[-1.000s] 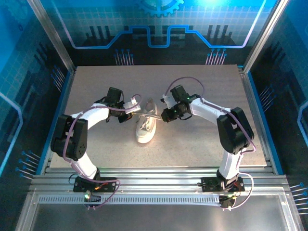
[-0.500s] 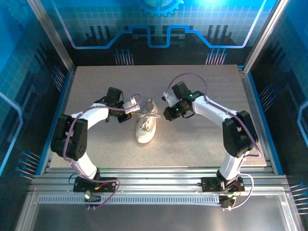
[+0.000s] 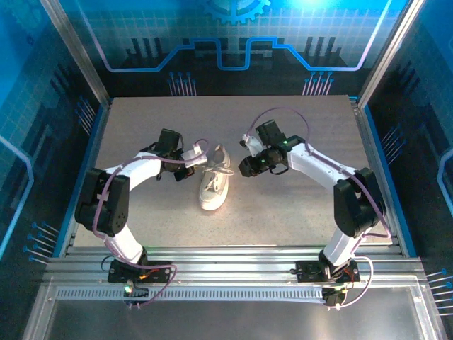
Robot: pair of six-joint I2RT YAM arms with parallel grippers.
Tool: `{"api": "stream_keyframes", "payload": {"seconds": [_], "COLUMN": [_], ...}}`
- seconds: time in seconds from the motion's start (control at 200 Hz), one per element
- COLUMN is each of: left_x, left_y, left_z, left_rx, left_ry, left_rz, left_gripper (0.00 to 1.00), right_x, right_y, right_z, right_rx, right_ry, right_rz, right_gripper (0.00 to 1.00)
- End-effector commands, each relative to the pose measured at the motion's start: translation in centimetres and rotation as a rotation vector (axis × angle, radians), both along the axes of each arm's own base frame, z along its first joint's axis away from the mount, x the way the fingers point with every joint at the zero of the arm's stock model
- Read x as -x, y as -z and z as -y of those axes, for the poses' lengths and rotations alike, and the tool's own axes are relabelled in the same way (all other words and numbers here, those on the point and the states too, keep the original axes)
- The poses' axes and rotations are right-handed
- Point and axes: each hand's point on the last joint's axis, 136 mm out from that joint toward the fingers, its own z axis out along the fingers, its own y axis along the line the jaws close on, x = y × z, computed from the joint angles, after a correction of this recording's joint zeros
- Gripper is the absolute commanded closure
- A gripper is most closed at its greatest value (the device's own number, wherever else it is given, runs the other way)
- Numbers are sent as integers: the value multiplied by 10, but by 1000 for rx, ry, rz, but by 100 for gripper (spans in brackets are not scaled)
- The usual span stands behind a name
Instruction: Tie the shoes
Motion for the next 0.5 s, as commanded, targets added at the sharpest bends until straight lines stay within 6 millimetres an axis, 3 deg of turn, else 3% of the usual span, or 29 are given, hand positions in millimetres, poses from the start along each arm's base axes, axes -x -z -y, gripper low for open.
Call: {"api": "stream_keyframes", "payload": {"seconds": [0.0, 0.2, 0.495], "left_x": [2, 2, 0], "left_y": [-11, -13, -17], "left_z": [3, 6, 8], "left_rx": [-4, -1, 1], "left_ry": [12, 21, 24], "left_rz": [26, 32, 45], "left_gripper": [100, 100, 100], "right_x": [-5, -11, -5], "right_y": [-18, 3, 27], "right_z": [-21, -36, -48], "right_rx": [-154, -136, -79], "right_ry": [-11, -34, -73], "right_rz": [-1, -54, -104], "right_gripper": [62, 54, 54]}}
